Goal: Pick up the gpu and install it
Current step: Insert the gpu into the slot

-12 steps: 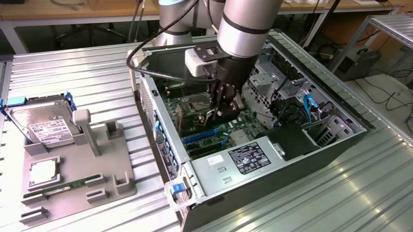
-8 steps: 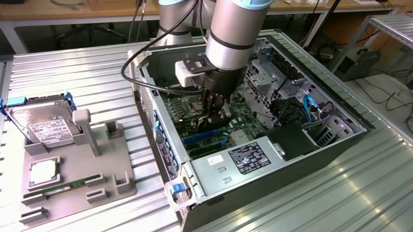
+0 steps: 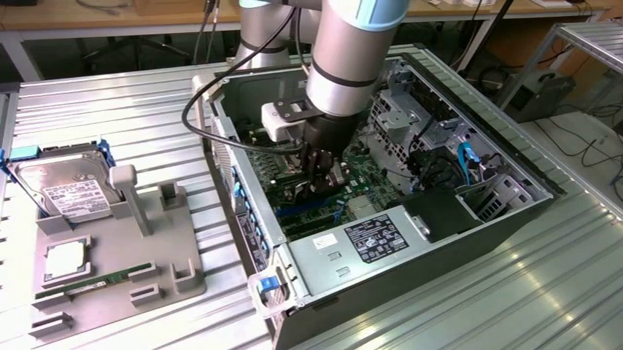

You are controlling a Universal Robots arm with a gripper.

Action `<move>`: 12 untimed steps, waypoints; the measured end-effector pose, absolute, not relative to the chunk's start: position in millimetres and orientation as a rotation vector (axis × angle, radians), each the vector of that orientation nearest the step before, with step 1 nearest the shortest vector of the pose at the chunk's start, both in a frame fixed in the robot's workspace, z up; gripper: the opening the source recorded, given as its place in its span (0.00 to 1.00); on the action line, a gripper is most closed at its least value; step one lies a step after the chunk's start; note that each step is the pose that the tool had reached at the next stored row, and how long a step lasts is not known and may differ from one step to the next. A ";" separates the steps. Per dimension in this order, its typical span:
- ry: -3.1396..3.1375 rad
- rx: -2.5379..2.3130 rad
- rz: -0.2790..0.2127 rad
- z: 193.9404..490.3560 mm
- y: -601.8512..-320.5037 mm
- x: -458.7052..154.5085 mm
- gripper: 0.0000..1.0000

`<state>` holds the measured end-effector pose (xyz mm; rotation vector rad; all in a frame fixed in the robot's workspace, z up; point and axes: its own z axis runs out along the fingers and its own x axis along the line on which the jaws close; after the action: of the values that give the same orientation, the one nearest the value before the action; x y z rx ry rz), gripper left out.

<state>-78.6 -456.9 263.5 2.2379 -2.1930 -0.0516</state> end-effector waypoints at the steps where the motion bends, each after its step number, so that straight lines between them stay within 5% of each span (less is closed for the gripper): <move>1: -2.193 2.238 -0.052 263.9 -456.9 -77.3 0.26; 12: -2.204 2.198 -0.078 262.5 -456.9 -75.4 0.26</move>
<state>-75.4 -456.9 262.5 2.1981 -2.2040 -0.0778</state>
